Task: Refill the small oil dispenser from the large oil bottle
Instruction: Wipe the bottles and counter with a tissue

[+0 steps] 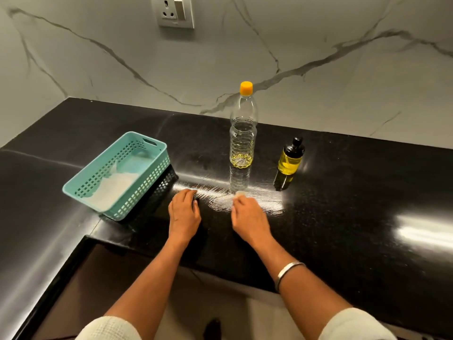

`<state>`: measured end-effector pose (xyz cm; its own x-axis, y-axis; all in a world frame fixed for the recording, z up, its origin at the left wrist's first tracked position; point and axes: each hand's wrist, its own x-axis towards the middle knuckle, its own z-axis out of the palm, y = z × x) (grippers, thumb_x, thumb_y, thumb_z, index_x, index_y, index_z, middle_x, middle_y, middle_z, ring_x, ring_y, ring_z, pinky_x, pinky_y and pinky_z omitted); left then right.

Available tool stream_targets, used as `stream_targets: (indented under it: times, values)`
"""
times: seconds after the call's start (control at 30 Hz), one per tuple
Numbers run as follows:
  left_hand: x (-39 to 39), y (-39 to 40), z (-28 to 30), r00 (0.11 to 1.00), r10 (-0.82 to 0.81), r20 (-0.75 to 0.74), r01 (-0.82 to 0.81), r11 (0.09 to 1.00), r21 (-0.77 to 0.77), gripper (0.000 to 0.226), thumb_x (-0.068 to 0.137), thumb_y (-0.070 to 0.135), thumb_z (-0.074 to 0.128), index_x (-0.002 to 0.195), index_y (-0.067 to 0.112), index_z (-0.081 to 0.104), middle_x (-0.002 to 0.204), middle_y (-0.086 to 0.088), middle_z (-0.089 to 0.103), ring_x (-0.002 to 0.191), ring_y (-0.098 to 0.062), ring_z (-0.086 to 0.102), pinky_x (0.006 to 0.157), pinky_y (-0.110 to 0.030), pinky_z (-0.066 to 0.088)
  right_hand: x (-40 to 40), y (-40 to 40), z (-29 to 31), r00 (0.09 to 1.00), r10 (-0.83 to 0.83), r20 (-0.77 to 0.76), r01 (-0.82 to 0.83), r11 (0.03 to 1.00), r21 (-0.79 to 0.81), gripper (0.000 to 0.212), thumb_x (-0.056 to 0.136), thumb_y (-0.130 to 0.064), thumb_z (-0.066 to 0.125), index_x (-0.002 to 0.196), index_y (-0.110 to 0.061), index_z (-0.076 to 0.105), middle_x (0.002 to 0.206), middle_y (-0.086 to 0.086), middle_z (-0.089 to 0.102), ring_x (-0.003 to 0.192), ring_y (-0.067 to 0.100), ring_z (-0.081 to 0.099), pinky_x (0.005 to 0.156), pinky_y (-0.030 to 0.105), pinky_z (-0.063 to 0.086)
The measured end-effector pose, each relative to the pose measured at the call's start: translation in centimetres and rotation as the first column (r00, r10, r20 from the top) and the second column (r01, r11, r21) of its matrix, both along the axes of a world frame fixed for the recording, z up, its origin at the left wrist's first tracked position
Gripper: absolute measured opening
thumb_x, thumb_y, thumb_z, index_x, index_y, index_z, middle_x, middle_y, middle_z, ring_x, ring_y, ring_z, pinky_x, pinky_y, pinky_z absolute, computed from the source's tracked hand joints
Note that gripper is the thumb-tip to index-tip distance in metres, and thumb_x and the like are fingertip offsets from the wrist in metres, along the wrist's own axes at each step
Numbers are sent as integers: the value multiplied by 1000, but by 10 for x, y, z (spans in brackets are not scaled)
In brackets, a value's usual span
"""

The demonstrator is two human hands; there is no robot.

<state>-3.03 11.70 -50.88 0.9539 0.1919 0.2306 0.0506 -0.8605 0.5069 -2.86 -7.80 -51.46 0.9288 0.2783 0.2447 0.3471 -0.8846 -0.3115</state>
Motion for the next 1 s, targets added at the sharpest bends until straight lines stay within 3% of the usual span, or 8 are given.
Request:
stream_targets:
  times: [0.2, 0.27, 0.37, 0.5, 0.67, 0.8, 0.93, 1.0]
  values:
    - [-6, 0, -1, 1000, 8, 0, -8, 1000, -18, 31, 91, 13, 55, 122, 13, 59, 123, -2, 57, 118, -22, 49, 103, -40, 35, 11, -41, 7, 956, -292, -28, 293, 956, 27, 28, 92, -23, 45, 103, -8, 66, 103, 7, 61, 90, 27, 58, 84, 38, 47]
    - [-6, 3, -1, 1000, 18, 1, -18, 1000, -20, 31, 91, 12, 55, 122, 12, 60, 123, -3, 58, 118, -23, 49, 103, -40, 35, -5, -18, 8, 970, -241, -35, 243, 968, 61, 29, 91, -25, 42, 100, -9, 65, 99, 6, 61, 88, 24, 57, 82, 35, 46]
    - [-4, 6, -1, 1000, 20, -3, -20, 1000, 5, 30, 91, 13, 54, 121, 12, 60, 122, -3, 58, 117, -23, 50, 102, -41, 36, -37, 21, 3, 998, -31, -53, 38, 990, 137, 32, 90, -29, 39, 103, -13, 63, 100, 1, 60, 91, 20, 54, 88, 30, 46]
    - [-1, 3, -1, 1000, 20, -9, -20, 1000, 1, 29, 91, 13, 54, 120, 12, 60, 121, -4, 59, 116, -24, 51, 101, -41, 38, -42, 19, -3, 986, 164, 5, -163, 974, 155, 29, 87, -23, 50, 106, -13, 69, 100, 1, 66, 89, 21, 60, 87, 33, 49]
    - [-3, 1, 1, 1000, 15, -19, -16, 1000, -21, 31, 93, 14, 52, 123, 14, 59, 124, -2, 57, 119, -21, 48, 105, -39, 34, -4, -34, -6, 992, -79, -100, 85, 994, 61, 31, 85, -5, 54, 111, -16, 67, 104, 0, 62, 96, 22, 58, 84, 34, 51]
    - [-5, 10, 2, 999, 29, -17, -30, 999, -32, 30, 93, 15, 51, 122, 15, 59, 122, -1, 57, 118, -20, 48, 104, -37, 33, 33, -32, 15, 975, -182, -130, 178, 983, -43, 22, 89, -2, 50, 100, -9, 68, 95, 9, 55, 94, 27, 56, 74, 36, 45]
    - [-4, 20, 3, 999, 41, -12, -41, 999, -25, 32, 93, 15, 51, 125, 14, 58, 125, -1, 55, 121, -19, 46, 106, -36, 31, 56, 26, 23, 950, -98, -296, 120, 991, 57, 20, 92, -5, 53, 100, -7, 71, 84, 4, 57, 93, 28, 61, 69, 26, 35]
    - [-1, 25, 3, 999, 53, -9, -53, 999, -14, 32, 93, 14, 51, 124, 13, 58, 125, -3, 56, 120, -20, 47, 106, -37, 32, 53, 60, 20, 927, 43, -373, -1, 994, 112, 19, 92, -10, 58, 104, -7, 72, 94, 10, 60, 96, 27, 60, 73, 25, 37]
